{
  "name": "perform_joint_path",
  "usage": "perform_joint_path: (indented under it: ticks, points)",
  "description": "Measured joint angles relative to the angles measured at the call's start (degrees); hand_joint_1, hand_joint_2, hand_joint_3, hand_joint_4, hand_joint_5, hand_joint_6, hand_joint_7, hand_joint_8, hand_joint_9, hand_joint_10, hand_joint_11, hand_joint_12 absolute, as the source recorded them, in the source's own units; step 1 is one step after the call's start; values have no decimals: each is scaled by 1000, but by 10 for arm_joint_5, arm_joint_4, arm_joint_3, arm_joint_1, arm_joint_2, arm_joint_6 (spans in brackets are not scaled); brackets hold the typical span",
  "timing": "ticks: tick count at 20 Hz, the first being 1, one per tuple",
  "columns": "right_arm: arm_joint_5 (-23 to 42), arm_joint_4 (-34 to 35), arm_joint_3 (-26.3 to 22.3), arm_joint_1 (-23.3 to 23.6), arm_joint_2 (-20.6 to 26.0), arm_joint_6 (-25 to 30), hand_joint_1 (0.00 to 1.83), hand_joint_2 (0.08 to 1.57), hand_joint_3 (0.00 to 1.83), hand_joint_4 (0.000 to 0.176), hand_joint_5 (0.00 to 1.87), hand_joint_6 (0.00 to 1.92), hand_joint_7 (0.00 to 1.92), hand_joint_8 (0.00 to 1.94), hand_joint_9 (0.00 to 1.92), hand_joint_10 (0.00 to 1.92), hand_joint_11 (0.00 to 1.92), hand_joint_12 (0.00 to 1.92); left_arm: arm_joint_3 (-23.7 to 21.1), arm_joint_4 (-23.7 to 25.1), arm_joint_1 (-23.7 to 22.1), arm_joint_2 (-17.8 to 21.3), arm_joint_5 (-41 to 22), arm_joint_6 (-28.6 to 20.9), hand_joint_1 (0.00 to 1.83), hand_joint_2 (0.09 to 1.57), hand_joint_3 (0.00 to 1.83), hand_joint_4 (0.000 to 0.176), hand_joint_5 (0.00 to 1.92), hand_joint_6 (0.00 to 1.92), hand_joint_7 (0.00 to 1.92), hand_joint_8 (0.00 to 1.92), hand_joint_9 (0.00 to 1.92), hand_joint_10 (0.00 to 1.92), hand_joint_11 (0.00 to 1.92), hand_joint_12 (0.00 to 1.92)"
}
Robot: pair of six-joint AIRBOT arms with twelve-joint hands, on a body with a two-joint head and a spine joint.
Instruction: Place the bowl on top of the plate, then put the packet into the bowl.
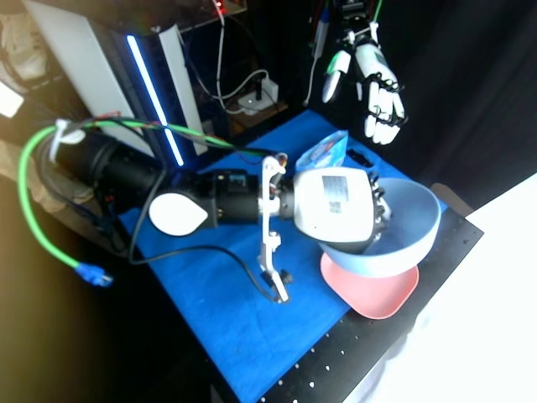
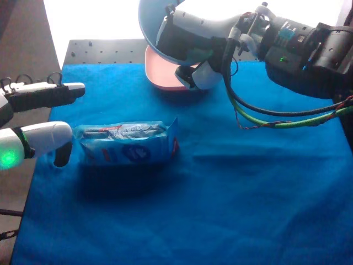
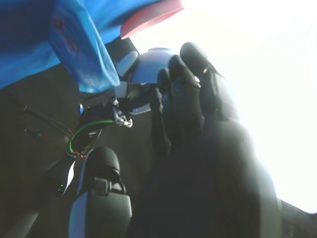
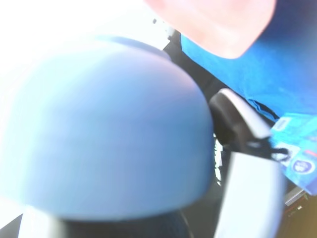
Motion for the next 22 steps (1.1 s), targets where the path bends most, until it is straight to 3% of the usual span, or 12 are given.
perform_joint_path:
  ticks: [2,3,4,6,7,9,10,11,12,13,14,22]
  points:
    - [-11,0,8,0,-8,0,1353,766,1227,49,1061,1921,795,1941,1286,1921,1274,1921,0,0,0,0,-2,0,195,1250,1,0,455,8,564,11,558,20,208,880]
    - [-18,0,10,0,-10,0,1485,1032,880,35,1066,1921,1085,1941,1286,1921,1285,1921,0,1,0,0,-1,-1,210,1253,1,0,455,5,560,6,562,18,210,880]
    - [-23,0,10,0,-10,0,1532,1152,715,0,1059,1702,1132,1806,1223,1901,1238,1921,0,1,0,0,-2,-2,224,1257,1,0,458,2,571,3,591,14,239,861]
    - [-29,0,16,0,-14,0,1537,1214,476,0,1055,1265,1125,1359,1132,1544,1052,1735,0,0,0,0,-2,-2,224,1256,0,0,460,1,576,3,607,15,256,860]
    - [-32,2,18,0,-14,0,1374,1018,612,0,1047,1077,813,1565,1071,1497,973,1731,0,0,0,0,-2,-2,209,1262,2,0,451,0,569,0,603,11,250,860]
    - [-37,2,19,-1,-13,0,1220,1176,73,0,828,1076,859,1410,970,1284,864,1694,0,0,0,0,-2,-2,245,1262,0,0,457,2,584,5,621,15,263,879]
    - [-38,2,19,-3,-13,0,1193,1239,20,0,697,1219,825,1447,917,1169,821,1640,0,0,0,0,-3,-3,244,1263,0,1,460,3,592,7,635,18,276,884]
    - [-37,2,19,-4,-13,0,1258,1283,4,0,736,531,691,1492,883,1021,784,1550,0,0,0,0,-5,-3,244,1262,0,1,460,3,594,7,640,19,276,883]
    - [-36,2,19,-5,-13,0,1040,1389,9,0,666,165,628,619,784,654,641,1275,0,-1,0,-2,-6,-4,238,1262,0,3,456,1,596,6,642,18,264,881]
    - [-36,2,19,-6,-13,0,907,1430,3,0,613,40,644,200,765,368,552,1095,0,-1,0,-3,-6,-4,241,1260,0,0,458,1,598,6,637,14,251,875]
    - [-36,2,19,-7,-13,0,816,1438,0,0,542,7,599,50,726,165,462,949,0,1,0,-3,-5,-4,221,1265,2,0,451,0,598,4,643,13,261,878]
    - [-37,2,9,-21,2,4,692,1438,1,0,485,0,551,0,695,1,270,1051,0,0,0,-3,-7,-6,174,1264,0,0,441,0,581,0,640,2,265,851]
